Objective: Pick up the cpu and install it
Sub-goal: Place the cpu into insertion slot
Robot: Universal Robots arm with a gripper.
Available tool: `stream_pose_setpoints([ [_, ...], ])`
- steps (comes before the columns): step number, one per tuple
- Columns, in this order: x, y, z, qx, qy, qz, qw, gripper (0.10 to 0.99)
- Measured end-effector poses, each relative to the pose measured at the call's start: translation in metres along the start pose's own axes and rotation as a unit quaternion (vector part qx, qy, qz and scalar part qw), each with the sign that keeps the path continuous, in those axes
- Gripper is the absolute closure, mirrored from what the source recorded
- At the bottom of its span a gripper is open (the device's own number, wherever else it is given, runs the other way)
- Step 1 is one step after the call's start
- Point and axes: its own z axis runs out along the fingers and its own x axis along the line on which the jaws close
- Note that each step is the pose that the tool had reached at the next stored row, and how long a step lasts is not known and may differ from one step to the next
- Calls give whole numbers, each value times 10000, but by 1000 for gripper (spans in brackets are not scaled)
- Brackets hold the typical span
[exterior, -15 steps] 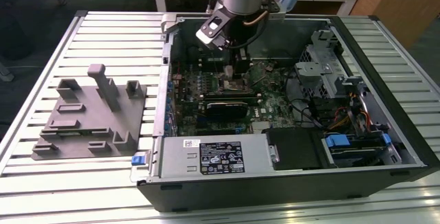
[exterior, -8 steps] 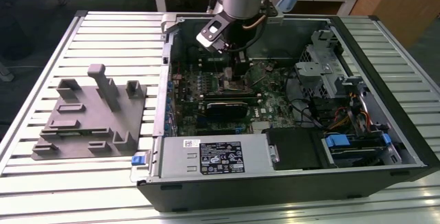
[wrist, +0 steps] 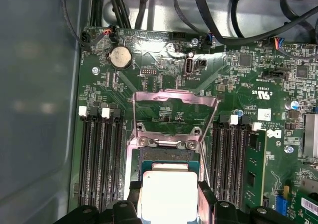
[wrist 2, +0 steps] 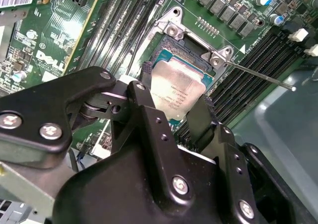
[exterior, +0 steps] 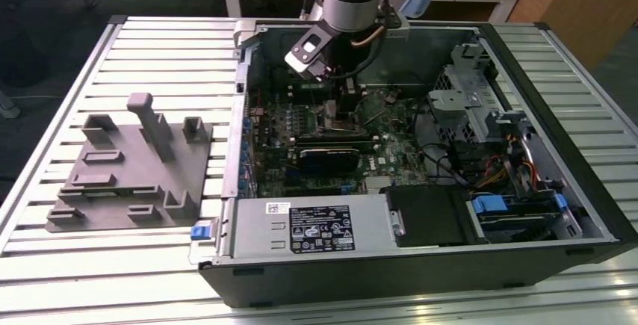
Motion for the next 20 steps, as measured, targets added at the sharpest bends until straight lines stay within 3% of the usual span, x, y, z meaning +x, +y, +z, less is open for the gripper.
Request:
stream_pose_setpoints([
  [20, 1, -1, 50, 0, -1, 12, 10000, 553],
])
